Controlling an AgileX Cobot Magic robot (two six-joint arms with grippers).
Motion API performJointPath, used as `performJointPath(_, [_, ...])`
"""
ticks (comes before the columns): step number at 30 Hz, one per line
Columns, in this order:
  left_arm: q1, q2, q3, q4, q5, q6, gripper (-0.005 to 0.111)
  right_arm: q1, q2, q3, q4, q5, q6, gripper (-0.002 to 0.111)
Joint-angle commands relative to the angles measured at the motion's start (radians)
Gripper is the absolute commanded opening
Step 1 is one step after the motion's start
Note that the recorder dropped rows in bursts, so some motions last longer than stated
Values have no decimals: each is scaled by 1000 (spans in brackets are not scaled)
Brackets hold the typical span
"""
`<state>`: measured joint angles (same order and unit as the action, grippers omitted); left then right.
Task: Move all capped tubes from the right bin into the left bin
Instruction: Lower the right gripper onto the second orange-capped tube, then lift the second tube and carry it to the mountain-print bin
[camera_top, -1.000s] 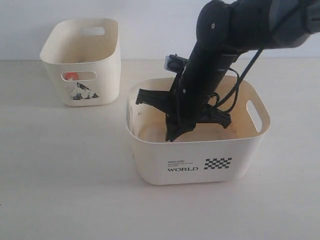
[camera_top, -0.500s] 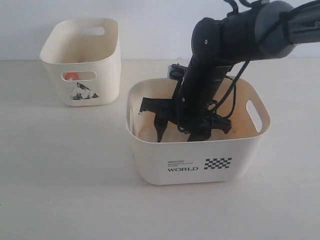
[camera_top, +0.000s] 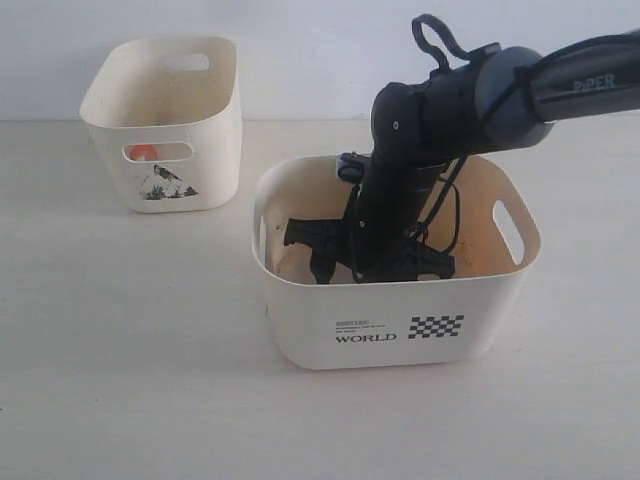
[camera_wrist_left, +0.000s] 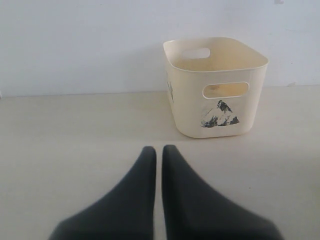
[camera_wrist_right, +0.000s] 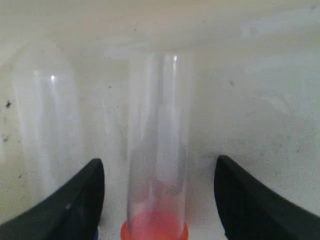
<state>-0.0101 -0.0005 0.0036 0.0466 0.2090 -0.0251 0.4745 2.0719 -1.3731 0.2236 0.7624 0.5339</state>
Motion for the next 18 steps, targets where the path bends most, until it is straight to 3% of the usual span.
performJointPath(1, [0, 0, -4, 2, 0, -10, 4, -4, 13, 4, -11, -8, 1, 60])
performJointPath(3, [0, 0, -4, 2, 0, -10, 4, -4, 14, 4, -15, -8, 1, 57])
performJointPath(5, [0, 0, -4, 2, 0, -10, 4, -4, 14, 4, -25, -8, 1, 47])
performJointPath(11, [0, 0, -4, 2, 0, -10, 4, -4, 9, 4, -27, -3, -22, -1])
performJointPath(18, [0, 0, -4, 2, 0, -10, 4, -2, -112, 4, -32, 8, -50, 0])
